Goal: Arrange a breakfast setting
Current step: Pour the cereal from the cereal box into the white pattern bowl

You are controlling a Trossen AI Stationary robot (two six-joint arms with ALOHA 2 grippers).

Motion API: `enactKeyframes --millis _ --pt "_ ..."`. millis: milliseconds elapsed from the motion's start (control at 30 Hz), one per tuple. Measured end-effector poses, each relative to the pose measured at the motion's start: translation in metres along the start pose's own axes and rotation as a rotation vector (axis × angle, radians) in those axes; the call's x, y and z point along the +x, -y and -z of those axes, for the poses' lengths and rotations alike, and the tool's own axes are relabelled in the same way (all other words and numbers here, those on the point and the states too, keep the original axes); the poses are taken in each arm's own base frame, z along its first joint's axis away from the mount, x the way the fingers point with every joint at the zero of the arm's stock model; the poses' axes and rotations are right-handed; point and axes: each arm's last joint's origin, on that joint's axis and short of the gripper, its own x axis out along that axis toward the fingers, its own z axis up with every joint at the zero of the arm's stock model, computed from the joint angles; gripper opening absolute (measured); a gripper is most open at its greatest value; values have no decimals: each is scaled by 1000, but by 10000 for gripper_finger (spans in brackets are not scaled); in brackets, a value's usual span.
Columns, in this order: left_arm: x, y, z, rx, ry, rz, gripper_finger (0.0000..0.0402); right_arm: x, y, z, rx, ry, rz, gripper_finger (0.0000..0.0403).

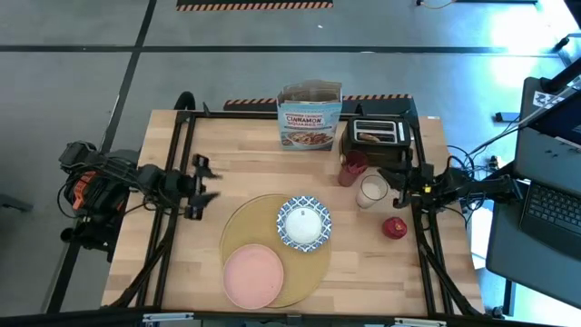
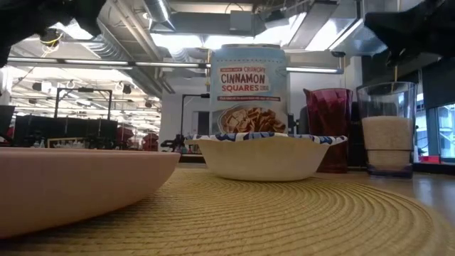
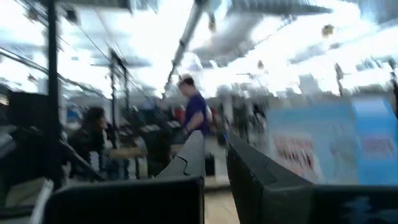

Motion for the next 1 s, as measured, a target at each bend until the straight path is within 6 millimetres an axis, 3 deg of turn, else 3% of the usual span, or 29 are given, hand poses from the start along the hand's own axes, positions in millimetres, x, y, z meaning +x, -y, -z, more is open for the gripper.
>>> enactKeyframes --millis 133,267,367,567,800,1000 --pt "18 -4 -26 8 79 -15 202 -2 -1 -18 -113 204 -89 37" --pt "55 -3 -42 96 -136 78 202 -7 -3 -36 -244 425 -160 37" --pt "85 -7 -41 184 -305 26 202 -12 -3 -47 -367 581 -196 37" --pt "138 -24 -33 288 -378 -31 202 -10 -3 -66 -569 650 -163 37" --pt "181 -85 -16 278 -432 -116 202 12 -10 -65 -753 535 -227 37" --pt "177 -152 1 227 -488 -252 202 34 -15 -68 -822 466 -258 37"
